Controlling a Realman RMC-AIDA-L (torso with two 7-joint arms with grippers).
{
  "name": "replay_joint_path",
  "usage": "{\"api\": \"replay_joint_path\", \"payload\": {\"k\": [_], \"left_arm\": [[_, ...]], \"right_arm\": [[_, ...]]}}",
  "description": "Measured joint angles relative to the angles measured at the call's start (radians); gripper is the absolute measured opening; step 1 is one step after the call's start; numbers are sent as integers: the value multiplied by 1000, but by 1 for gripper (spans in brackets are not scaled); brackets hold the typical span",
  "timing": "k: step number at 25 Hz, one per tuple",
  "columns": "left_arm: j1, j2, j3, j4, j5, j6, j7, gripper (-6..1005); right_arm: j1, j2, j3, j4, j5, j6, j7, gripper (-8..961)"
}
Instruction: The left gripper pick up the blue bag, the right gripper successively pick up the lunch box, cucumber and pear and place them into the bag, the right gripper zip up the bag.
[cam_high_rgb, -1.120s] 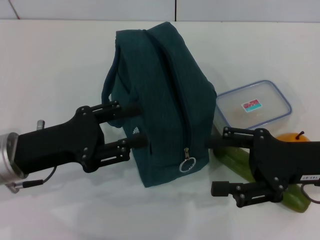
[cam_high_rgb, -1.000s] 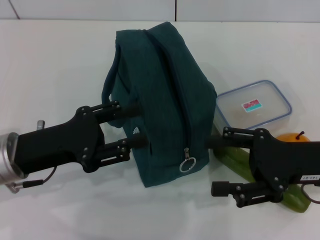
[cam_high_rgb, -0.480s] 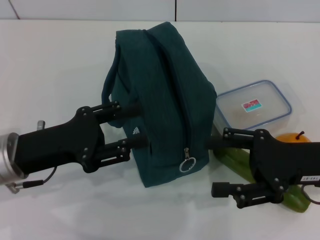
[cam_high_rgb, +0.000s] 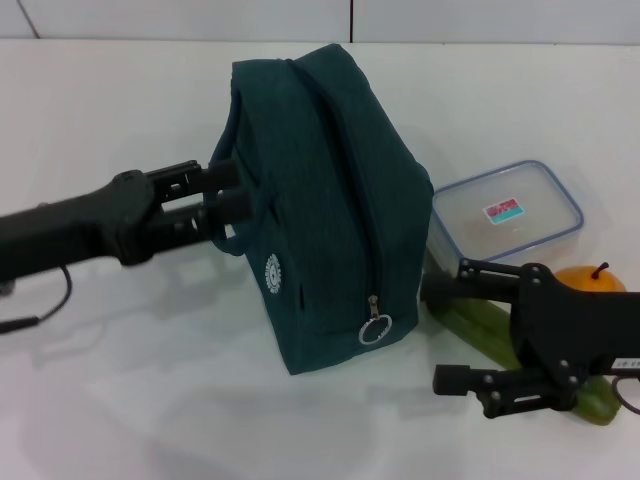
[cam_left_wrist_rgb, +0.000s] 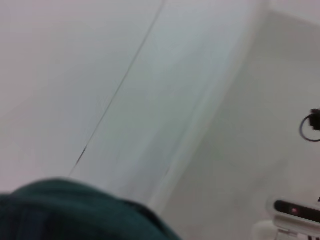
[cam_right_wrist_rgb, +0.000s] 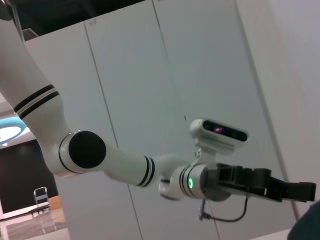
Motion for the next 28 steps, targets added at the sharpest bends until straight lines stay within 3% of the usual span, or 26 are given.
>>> {"api": "replay_joint_path", "payload": {"k": [10, 19, 28], "left_arm": [[-50, 15, 3, 283, 136, -34, -598, 668], [-125, -1, 37, 444, 209, -56, -882, 668], [-275, 47, 79, 489, 256, -95, -1050, 669]], "right_arm": [[-63, -11, 37, -7, 1, 5, -8, 842], [-110, -24, 69, -1, -3, 10, -35, 842], [-152, -31, 93, 2, -4, 12, -64, 842]]}}
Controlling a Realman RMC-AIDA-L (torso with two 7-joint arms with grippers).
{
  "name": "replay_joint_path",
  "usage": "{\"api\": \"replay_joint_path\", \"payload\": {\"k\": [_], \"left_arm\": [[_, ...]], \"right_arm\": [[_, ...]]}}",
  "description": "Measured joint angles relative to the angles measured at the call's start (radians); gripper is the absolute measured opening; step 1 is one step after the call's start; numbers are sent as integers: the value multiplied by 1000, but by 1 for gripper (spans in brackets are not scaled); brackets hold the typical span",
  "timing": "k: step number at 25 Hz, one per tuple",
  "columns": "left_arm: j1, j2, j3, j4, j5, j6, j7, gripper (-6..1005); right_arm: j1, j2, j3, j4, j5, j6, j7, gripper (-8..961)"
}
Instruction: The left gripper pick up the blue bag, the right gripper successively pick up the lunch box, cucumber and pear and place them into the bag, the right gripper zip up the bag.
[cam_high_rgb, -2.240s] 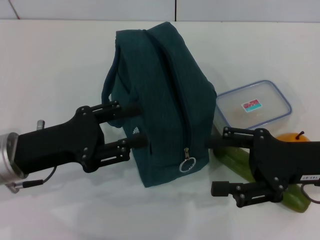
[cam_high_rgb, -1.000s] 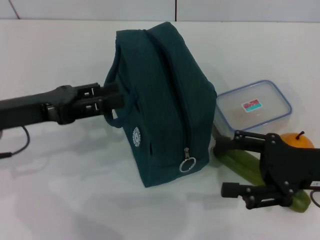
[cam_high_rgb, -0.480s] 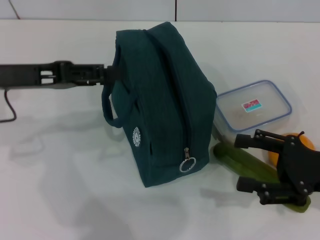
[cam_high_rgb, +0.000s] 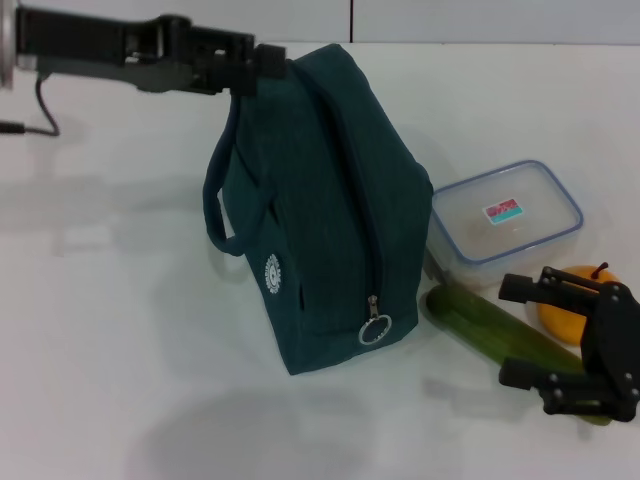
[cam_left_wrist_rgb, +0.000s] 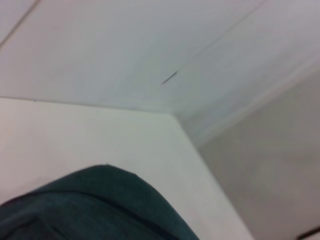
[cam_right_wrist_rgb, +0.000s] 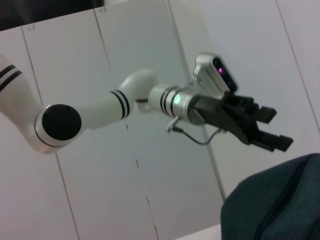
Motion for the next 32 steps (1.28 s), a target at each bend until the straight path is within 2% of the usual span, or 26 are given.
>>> {"api": "replay_joint_path", "payload": {"k": [5, 9, 14, 18, 25, 32], "left_arm": [[-6, 0, 141, 163, 48, 1, -134, 669], [-3, -7, 213, 203, 56, 5, -191, 669], [0, -25, 227, 236, 57, 8, -214, 668], [1, -29, 237, 257, 71, 8, -229, 666], [0, -4, 228, 329, 96, 8, -271, 660], [1, -3, 226, 360, 202, 4, -289, 654]], "right_arm": [[-11, -3, 0, 5, 1, 10, -4, 842], [-11, -3, 0, 9, 0, 12, -4, 842], [-9, -3, 0, 10, -2, 14, -4, 842], [-10, -3, 0, 11, -2, 15, -4, 842], [-11, -3, -1, 12, -3, 24, -4, 841], [-12, -3, -2, 12, -3, 26, -6, 841]]}}
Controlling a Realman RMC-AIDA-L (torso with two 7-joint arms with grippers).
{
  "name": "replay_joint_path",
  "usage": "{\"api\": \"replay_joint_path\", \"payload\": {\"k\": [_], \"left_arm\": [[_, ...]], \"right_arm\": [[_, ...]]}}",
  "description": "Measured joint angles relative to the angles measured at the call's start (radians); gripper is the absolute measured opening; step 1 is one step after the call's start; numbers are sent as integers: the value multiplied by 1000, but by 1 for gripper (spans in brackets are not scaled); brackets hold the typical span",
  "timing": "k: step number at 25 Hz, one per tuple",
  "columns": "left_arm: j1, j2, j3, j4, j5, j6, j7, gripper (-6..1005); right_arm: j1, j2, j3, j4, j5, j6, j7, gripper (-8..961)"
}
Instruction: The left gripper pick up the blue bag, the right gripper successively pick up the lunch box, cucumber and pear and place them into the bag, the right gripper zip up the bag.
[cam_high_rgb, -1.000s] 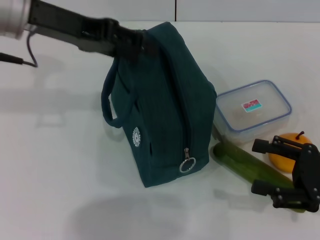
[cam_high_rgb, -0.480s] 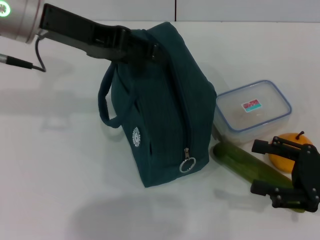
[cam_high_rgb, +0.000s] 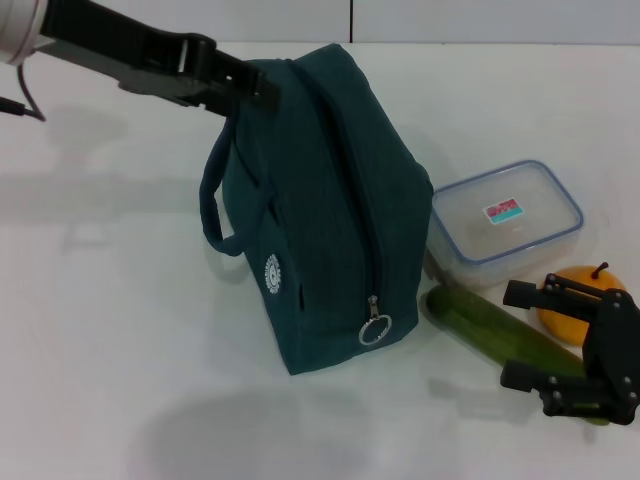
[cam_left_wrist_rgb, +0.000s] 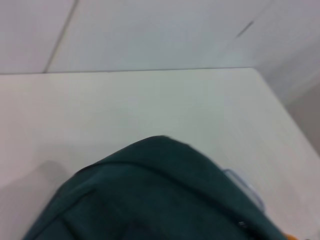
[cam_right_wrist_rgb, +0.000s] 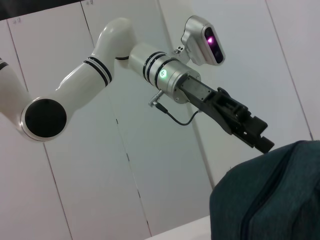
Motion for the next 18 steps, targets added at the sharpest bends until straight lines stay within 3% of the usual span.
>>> {"api": "replay_joint_path", "payload": {"k": [5, 6, 18], "left_arm": [[1, -5, 0, 0, 56, -1, -5, 649], [2, -14, 2, -13, 73, 0, -6, 648], [-1, -30, 7, -89, 68, -1, -4, 638]], "right_arm": [[0, 0, 0, 0, 0, 0, -1, 841], [0, 0, 0, 0, 0, 0, -1, 841], [0, 3, -1, 1, 0, 2, -9, 841]]}}
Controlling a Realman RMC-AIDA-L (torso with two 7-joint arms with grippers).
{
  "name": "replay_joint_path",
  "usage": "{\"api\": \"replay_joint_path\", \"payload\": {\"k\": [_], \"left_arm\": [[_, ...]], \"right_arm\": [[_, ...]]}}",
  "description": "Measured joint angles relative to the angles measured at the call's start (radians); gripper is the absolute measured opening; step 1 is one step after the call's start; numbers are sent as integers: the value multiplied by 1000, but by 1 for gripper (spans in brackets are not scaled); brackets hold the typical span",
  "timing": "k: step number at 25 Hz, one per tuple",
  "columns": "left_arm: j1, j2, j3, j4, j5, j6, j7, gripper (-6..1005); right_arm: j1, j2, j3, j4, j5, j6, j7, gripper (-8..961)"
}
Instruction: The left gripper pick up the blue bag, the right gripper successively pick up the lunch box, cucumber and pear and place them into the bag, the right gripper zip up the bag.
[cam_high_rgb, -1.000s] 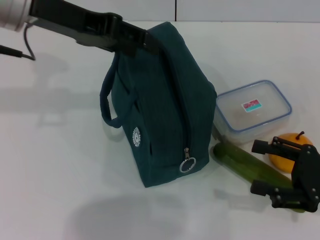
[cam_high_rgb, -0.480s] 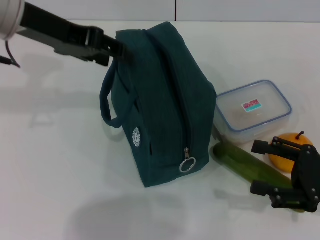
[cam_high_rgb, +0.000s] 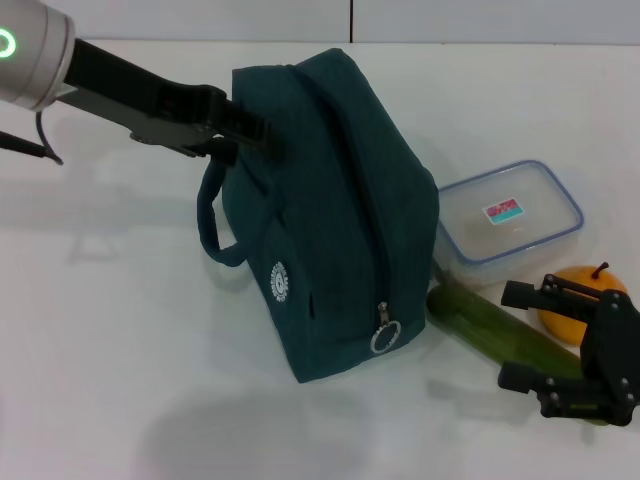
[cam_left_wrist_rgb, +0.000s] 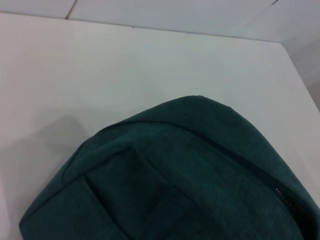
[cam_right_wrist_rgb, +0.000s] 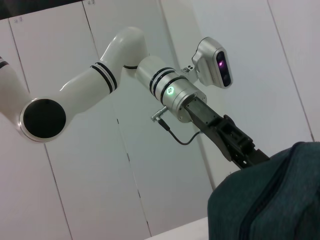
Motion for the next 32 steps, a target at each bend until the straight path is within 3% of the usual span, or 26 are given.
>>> {"api": "replay_joint_path", "payload": {"k": [13, 26, 32], "left_arm": [[-36, -7, 1, -73, 39, -41, 8, 626], [-57, 2, -4, -88, 3, -44, 50, 230], [-59, 19, -5, -90, -23, -40, 58, 128]], "right_arm": [[3, -2, 3, 23, -1, 8, -16, 841], [1, -2, 2, 23, -1, 11, -16, 840], [0, -2, 2, 23, -1, 11, -16, 840]]}}
